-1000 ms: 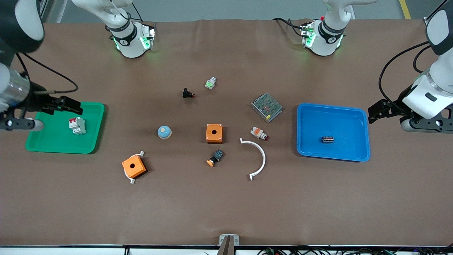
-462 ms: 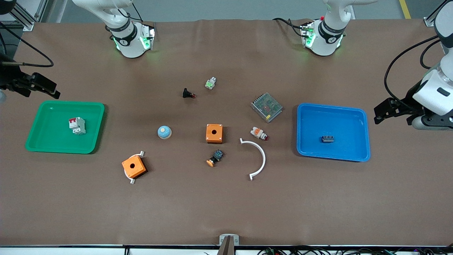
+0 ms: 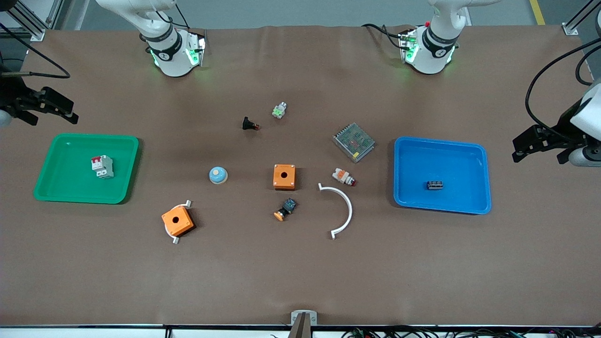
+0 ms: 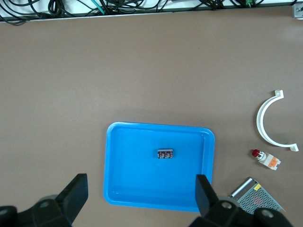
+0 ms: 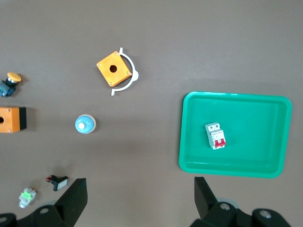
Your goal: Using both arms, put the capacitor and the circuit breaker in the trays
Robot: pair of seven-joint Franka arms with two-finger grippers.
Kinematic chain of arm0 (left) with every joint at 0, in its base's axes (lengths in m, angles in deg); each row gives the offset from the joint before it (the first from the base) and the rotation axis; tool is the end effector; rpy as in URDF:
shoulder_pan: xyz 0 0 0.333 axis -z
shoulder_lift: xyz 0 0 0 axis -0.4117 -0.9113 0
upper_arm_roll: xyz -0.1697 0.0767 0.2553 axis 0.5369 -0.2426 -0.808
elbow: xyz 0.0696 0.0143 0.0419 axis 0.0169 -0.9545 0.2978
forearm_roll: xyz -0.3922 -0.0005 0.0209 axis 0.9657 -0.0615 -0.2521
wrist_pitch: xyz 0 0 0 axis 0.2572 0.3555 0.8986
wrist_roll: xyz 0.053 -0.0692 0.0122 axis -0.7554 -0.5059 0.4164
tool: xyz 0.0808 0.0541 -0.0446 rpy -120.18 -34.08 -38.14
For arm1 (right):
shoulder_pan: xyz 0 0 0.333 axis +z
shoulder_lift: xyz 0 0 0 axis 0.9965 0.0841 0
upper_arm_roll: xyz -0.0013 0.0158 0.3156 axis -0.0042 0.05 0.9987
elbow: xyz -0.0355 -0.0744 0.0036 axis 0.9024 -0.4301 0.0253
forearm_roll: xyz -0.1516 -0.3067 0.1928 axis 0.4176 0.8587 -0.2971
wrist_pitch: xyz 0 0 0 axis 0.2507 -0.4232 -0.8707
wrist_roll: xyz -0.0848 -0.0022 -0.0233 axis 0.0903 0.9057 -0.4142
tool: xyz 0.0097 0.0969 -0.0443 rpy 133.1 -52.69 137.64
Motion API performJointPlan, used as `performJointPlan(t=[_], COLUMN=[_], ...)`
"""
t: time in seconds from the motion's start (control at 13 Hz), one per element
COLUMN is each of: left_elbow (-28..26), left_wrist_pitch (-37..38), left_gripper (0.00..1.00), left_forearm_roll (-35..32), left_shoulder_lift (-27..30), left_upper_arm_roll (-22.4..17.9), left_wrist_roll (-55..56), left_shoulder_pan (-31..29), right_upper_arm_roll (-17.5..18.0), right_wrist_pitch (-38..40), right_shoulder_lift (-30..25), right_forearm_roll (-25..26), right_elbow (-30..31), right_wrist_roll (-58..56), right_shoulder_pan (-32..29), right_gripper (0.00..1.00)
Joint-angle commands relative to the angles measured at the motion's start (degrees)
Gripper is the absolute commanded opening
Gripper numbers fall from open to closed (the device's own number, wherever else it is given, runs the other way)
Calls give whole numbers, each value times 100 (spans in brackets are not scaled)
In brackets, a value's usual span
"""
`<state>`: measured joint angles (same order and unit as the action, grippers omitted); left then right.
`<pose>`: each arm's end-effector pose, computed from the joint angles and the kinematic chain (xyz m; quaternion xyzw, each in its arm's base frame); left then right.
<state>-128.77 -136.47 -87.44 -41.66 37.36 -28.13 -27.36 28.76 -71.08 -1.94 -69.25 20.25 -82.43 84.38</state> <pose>0.6000 -0.0358 0.6167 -0.9971 0.0248 -0.0712 0.0022 0.5294 -0.0190 0.6272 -0.9996 -0.0190 -0.0068 0.0179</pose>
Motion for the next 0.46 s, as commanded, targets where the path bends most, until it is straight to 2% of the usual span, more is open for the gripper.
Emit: performJointPlan(t=[0.0, 0.38], left_elbow=[-5, -5], left_wrist_pitch=[288, 386], left_gripper=[100, 100], left_forearm_roll=[-54, -115], left_shoulder_lift=[152, 196], left_upper_arm_roll=[47, 38], left_wrist_roll=[69, 113], left_shoulder_pan=[-3, 15], right_upper_arm_roll=[35, 35], right_wrist_pitch=[-13, 14], right_shoulder_lift=[-134, -134], right_forearm_roll=[29, 73], right_elbow=[98, 97], right_wrist_roll=[-307, -298], right_shoulder_pan=[-123, -123], right_gripper=[100, 100])
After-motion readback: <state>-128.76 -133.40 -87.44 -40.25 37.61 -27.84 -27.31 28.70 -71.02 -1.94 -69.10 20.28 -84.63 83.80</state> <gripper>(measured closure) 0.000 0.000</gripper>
